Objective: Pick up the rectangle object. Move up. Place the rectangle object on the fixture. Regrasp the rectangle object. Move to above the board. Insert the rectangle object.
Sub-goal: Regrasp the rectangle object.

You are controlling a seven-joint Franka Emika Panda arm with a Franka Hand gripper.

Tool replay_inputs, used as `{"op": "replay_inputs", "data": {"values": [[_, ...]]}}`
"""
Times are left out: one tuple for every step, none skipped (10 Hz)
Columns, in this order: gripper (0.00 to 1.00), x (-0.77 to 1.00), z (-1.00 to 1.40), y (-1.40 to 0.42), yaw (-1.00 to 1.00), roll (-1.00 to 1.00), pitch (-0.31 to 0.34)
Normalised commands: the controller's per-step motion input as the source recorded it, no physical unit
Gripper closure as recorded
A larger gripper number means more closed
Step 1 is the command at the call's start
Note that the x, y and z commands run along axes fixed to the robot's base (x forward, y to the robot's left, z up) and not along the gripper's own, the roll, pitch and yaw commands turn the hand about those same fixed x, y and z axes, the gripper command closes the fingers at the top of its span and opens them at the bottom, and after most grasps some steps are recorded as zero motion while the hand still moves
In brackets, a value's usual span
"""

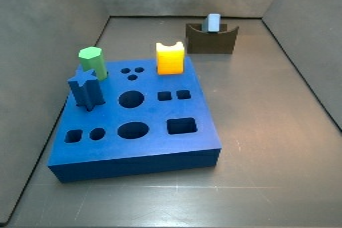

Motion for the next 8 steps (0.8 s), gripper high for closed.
{"op": "replay_inputs", "data": {"values": [[0.00,-0.05,0.04,-0.26,0.00,1.00,0.061],[0.00,-0.05,0.03,-0.08,0.00,1.00,0.057],[0.00,-0.05,0.03,-0.02,0.00,1.00,0.053],[0.00,-0.05,0.02,-0.05,0.00,1.00,0.050],[0.00,-0.04,0.02,-0.05,0.00,1.00,0.047],[0.00,-0.04,0.02,-0.03,0.00,1.00,0.041],[0.00,-0.04,0.02,-0.03,0.00,1.00,0.037],[0.00,-0.04,0.02,-0.03,0.00,1.00,0.032]]}}
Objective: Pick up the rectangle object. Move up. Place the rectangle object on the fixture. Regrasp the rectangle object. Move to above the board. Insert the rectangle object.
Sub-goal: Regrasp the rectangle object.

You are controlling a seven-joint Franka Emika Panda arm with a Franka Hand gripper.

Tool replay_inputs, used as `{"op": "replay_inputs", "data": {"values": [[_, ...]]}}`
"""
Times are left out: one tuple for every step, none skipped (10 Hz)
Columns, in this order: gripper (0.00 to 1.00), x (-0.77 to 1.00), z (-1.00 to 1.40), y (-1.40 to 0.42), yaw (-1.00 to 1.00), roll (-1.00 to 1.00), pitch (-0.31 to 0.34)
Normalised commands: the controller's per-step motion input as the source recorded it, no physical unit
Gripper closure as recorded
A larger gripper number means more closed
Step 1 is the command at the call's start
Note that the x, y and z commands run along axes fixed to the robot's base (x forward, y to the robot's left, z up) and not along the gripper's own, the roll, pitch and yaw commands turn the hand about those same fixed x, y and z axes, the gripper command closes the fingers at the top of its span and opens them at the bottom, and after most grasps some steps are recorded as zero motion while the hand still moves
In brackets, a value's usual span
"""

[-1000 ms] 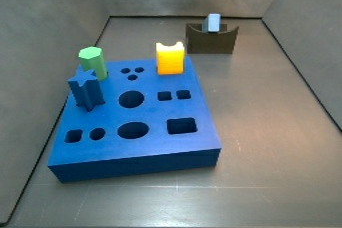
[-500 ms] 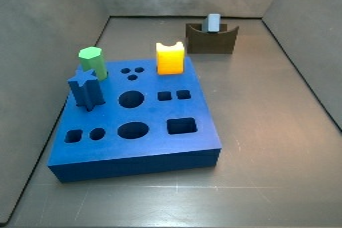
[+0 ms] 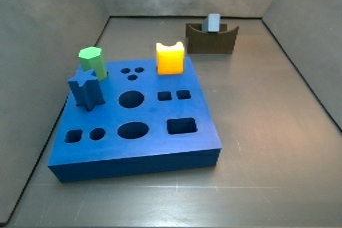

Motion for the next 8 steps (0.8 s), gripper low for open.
{"op": "replay_inputs", "data": {"values": [[0.00,-0.04,0.02,-0.03,0.00,1.00,0.030],[0.00,-0.03,0.01,-0.03,0.00,1.00,0.024],[0.00,-0.03,0.01,-0.03,0.00,1.00,0.020],[0.00,-0.03,0.02,-0.02,0.00,1.00,0.014],[0.00,-0.03,0.02,-0.02,0.00,1.00,0.010],[0.00,-0.03,0.02,-0.03,0.01,1.00,0.005],[0.00,-0.03,0.02,-0.02,0.01,1.00,0.003],[0.00,-0.02,0.02,-0.02,0.01,1.00,-0.002]]}}
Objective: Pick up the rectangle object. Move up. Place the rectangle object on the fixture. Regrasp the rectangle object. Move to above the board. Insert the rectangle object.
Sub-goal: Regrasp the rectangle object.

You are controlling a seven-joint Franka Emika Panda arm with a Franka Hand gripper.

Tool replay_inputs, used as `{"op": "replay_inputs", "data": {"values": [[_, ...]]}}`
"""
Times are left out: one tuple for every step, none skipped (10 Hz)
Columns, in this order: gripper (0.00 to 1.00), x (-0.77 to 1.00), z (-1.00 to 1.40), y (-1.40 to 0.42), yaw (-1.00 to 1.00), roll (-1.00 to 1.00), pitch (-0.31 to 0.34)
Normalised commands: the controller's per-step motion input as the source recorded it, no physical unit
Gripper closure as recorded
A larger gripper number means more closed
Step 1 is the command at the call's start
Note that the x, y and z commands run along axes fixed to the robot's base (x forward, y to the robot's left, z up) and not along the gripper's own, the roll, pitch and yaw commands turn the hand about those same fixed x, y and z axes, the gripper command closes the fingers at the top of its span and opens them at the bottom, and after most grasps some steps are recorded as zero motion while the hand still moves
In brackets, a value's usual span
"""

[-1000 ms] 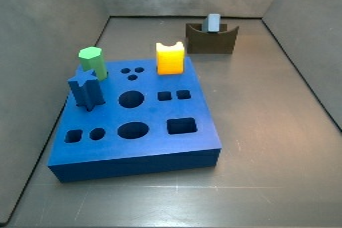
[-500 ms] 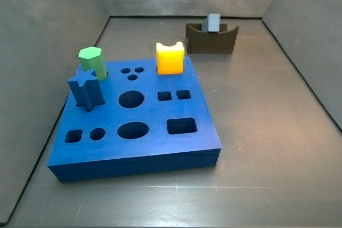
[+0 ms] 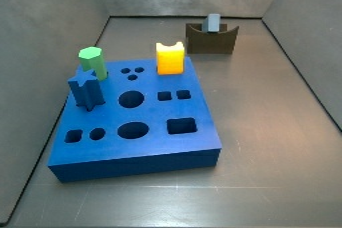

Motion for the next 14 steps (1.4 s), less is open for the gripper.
{"op": "replay_inputs", "data": {"values": [[0.00,-0.02,0.02,-0.02,0.01,1.00,-0.006],[0.00,-0.01,0.02,-0.02,0.01,1.00,-0.011],[0.00,-0.01,0.01,-0.02,0.01,1.00,-0.012],[0.00,-0.01,0.02,-0.02,0.01,1.00,-0.015],[0.00,-0.01,0.01,-0.02,0.01,1.00,-0.015],[0.00,-0.02,0.01,-0.02,0.01,1.00,-0.014],[0.00,-0.02,0.01,-0.02,0.01,1.00,-0.013],[0.00,-0.01,0.01,-0.02,0.01,1.00,-0.010],[0.00,-0.01,0.01,-0.02,0.01,1.00,-0.008],[0.00,-0.01,0.01,-0.03,0.02,1.00,-0.005],[0.00,0.00,0.00,-0.02,0.02,1.00,-0.002],[0.00,0.00,0.00,-0.02,0.02,1.00,0.003],[0.00,0.01,0.01,-0.02,0.02,1.00,0.008],[0.00,0.02,0.00,-0.02,0.02,1.00,0.014]]}}
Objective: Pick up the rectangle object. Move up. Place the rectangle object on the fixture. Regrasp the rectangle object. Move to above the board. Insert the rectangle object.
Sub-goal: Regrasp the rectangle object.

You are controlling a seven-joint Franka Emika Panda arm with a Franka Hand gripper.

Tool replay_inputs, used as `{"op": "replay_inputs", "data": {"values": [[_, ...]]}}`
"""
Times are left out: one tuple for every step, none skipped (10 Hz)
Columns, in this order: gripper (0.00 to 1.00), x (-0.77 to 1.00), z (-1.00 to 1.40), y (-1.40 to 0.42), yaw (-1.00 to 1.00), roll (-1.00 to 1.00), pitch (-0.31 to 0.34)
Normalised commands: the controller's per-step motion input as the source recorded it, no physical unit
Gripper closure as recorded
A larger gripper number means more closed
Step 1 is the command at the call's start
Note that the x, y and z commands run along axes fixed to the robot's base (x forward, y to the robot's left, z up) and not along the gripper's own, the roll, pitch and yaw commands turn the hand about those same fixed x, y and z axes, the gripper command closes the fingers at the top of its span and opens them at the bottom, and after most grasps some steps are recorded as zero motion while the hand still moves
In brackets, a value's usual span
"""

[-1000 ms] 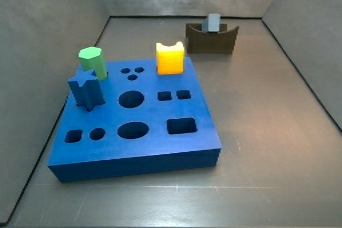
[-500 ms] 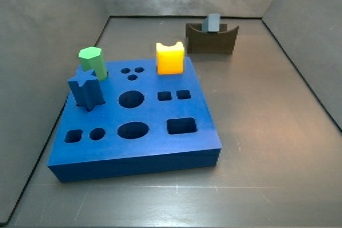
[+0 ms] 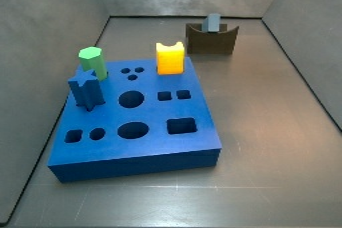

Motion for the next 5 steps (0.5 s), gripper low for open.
{"op": "replay_inputs", "data": {"values": [[0.00,0.02,0.00,-0.03,0.02,1.00,0.020],[0.00,0.03,-0.01,-0.03,0.03,1.00,0.028],[0.00,0.03,-0.01,-0.03,0.03,1.00,0.037],[0.00,0.04,-0.01,-0.03,0.03,1.00,0.052],[0.00,0.05,-0.01,-0.03,0.04,1.00,0.065]]}}
